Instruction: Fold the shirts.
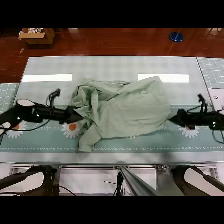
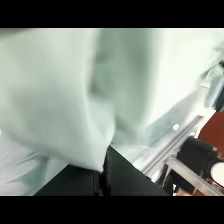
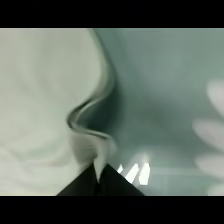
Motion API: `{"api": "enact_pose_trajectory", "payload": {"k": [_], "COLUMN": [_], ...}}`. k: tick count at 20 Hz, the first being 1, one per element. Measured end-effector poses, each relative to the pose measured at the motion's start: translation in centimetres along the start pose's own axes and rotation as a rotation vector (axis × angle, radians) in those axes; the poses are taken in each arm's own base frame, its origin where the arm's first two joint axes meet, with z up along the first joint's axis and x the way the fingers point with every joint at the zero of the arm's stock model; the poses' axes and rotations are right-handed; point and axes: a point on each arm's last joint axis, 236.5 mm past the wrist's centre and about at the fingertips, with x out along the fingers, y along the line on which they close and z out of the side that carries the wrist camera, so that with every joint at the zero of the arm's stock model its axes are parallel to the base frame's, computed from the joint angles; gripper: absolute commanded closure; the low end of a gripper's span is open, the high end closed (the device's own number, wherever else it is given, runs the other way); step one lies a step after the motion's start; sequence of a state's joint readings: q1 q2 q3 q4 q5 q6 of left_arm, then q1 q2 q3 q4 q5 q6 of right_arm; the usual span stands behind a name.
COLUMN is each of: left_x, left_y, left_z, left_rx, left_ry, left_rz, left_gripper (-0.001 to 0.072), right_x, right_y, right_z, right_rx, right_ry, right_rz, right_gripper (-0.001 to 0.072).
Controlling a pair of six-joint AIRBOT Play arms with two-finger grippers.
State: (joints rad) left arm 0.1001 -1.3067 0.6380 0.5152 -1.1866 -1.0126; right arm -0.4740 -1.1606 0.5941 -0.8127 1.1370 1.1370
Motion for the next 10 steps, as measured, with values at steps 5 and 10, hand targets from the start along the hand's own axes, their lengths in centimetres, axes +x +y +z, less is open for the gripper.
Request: {"api": "enact_pose_trajectory", "payload": {"k": [5,10], "left_x": [-10.9,-25.8], "left_y": [-11.0,-23.8], "left_z": [6.6,7.1], "left_rx": [0.300,0.624], "left_ry": [-0.271,-0.641], "left_rz": [-0.058,0.015], "left_gripper": [0.0687,0.0687], "right_x": [-10.6,-25.7], "right_y": [10.3,22.0], "right_z": [6.9,9.5], "right_rx": [-0.328,-0.581], "right_ry": [-0.296,-0.743], "right_rz": [0.052,0.048], "right_gripper": [0.0667,0.0667]}}
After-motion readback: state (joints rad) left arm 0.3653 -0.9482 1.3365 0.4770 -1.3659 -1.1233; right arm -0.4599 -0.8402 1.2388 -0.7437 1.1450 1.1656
